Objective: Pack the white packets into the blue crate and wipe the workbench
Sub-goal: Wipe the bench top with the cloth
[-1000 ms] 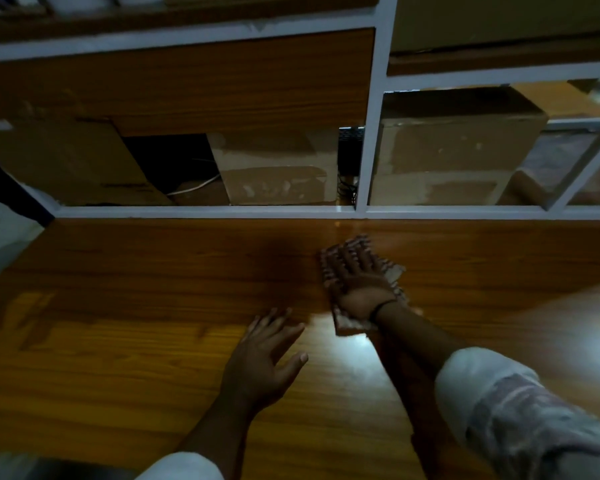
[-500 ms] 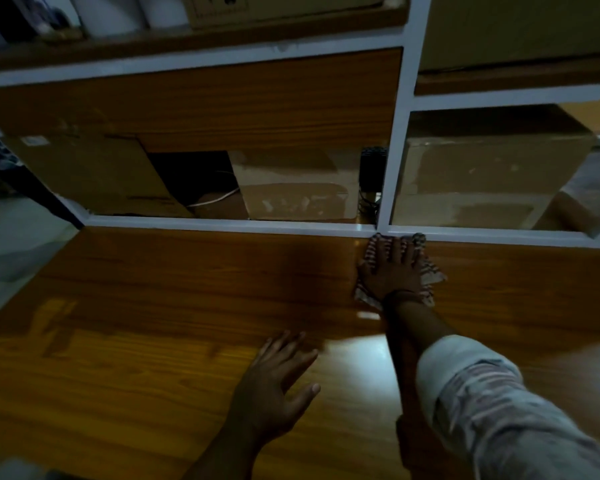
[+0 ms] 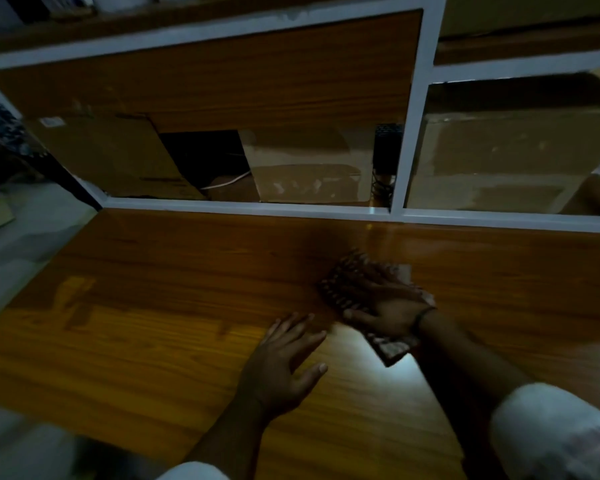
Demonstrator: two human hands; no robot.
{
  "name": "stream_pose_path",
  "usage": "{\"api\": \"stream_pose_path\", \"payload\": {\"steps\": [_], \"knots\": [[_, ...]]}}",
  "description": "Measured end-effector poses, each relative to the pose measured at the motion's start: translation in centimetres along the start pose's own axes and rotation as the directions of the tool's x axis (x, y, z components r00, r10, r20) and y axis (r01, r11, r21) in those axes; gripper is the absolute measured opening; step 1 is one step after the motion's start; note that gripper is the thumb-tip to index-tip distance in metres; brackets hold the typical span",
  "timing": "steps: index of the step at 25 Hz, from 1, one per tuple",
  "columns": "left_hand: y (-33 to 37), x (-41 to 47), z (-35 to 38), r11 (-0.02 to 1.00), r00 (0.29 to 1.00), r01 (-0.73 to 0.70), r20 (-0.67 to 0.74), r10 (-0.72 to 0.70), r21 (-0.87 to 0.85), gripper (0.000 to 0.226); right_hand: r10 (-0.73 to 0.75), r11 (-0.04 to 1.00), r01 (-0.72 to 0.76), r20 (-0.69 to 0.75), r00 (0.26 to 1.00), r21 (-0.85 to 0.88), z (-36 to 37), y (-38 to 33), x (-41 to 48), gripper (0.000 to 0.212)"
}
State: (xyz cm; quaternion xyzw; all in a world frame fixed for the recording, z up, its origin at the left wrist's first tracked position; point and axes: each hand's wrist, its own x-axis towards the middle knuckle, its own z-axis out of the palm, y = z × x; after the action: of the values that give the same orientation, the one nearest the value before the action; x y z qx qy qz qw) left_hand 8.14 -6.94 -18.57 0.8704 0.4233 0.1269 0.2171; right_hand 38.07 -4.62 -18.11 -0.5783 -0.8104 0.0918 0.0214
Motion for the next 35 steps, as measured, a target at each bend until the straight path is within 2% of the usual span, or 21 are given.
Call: {"api": "stream_pose_path", "payload": {"steps": [2, 4, 6, 7, 10, 13, 15, 17, 19, 21, 23, 24, 25, 28, 30, 33, 35], "knots": [[0.0, -0.1, 0.0, 1.0, 1.0, -0.008, -0.008, 0.009, 0.015, 0.055, 0.258, 0.966, -0.259, -0.023, 0.966, -0.009, 0.2, 2.4, -2.1, 0.064], [0.1, -0.4, -0.2, 0.999, 1.0, -0.01, -0.003, 0.01, 0.033, 0.057, 0.485, 0.874, -0.485, -0.002, 0.874, 0.018, 0.3, 2.5, -3.2, 0.068], [0.2, -0.8, -0.2, 0.999, 1.0, -0.015, 0.002, 0.014, 0.048, 0.058, 0.597, 0.802, -0.597, -0.007, 0.802, 0.022, 0.7, 0.0, -3.1, 0.073], [0.2, -0.8, -0.2, 0.998, 1.0, -0.017, -0.003, 0.017, 0.061, 0.057, 0.61, 0.792, -0.61, -0.014, 0.792, 0.023, 1.0, -1.9, -2.6, 0.075], [0.1, -1.1, -0.5, 0.999, 0.998, -0.045, -0.038, 0.045, 0.019, 0.047, 0.569, 0.822, -0.568, -0.013, 0.822, 0.041, 2.0, -10.3, -1.9, 0.079], [-2.1, -3.2, -2.0, 0.99, 0.996, -0.078, 0.026, 0.081, -0.117, 0.039, 0.52, 0.854, -0.518, -0.037, 0.854, 0.04, 3.8, -19.4, -4.9, 0.073], [-6.3, -5.6, -4.1, 0.988, 0.989, -0.123, 0.076, 0.13, -0.089, 0.04, 0.489, 0.872, -0.489, -0.059, 0.87, 0.013, 5.0, -23.5, -8.4, 0.067], [-12.3, -7.3, -7.3, 0.987, 0.979, -0.16, 0.126, 0.16, -0.012, 0.046, 0.53, 0.846, -0.533, -0.08, 0.844, -0.024, 5.3, -25.0, -10.0, 0.067], [-17.6, -7.5, -10.5, 0.982, 0.971, -0.182, 0.168, 0.171, 0.053, 0.051, 0.606, 0.795, -0.607, -0.041, 0.795, -0.02, 4.8, -25.2, -9.0, 0.082], [-21.0, -7.2, -12.6, 0.985, 0.98, -0.154, 0.138, 0.143, 0.075, 0.054, 0.713, 0.701, -0.712, -0.051, 0.699, 0.042, 4.4, -25.6, -6.2, 0.095], [-22.6, -7.4, -13.1, 0.989, 0.989, -0.134, 0.073, 0.129, 0.063, 0.056, 0.766, 0.642, -0.761, -0.051, 0.641, 0.088, 4.6, -27.4, -2.4, 0.095], [-22.8, -7.5, -12.9, 0.988, 0.989, -0.139, 0.048, 0.136, 0.064, 0.057, 0.758, 0.651, -0.754, -0.042, 0.651, 0.087, 4.9, -29.0, -0.7, 0.09], [-22.9, -7.6, -12.7, 0.987, 0.989, -0.147, 0.032, 0.145, 0.072, 0.057, 0.723, 0.691, -0.719, -0.031, 0.691, 0.074, 5.2, -31.3, 1.0, 0.083], [-23.0, -7.5, -12.8, 0.99, 0.992, -0.127, 0.022, 0.126, 0.058, 0.057, 0.498, 0.866, -0.497, -0.013, 0.867, 0.044, 6.4, -38.5, 4.0, 0.071], [-23.0, -7.5, -13.0, 0.992, 0.993, -0.116, 0.011, 0.116, 0.047, 0.056, 0.389, 0.92, -0.388, -0.014, 0.921, 0.048, 6.5, -40.3, 3.7, 0.066], [-22.8, -7.8, -12.9, 0.994, 0.994, -0.105, 0.004, 0.105, 0.036, 0.056, 0.427, 0.904, -0.427, -0.048, 0.903, 0.018, 6.5, -37.3, 1.8, 0.069], [-22.8, -7.6, -12.8, 0.995, 0.995, -0.098, -0.005, 0.098, 0.035, 0.057, 0.57, 0.821, -0.571, -0.066, 0.819, 0.004, 6.1, -33.1, 1.2, 0.08]]}}
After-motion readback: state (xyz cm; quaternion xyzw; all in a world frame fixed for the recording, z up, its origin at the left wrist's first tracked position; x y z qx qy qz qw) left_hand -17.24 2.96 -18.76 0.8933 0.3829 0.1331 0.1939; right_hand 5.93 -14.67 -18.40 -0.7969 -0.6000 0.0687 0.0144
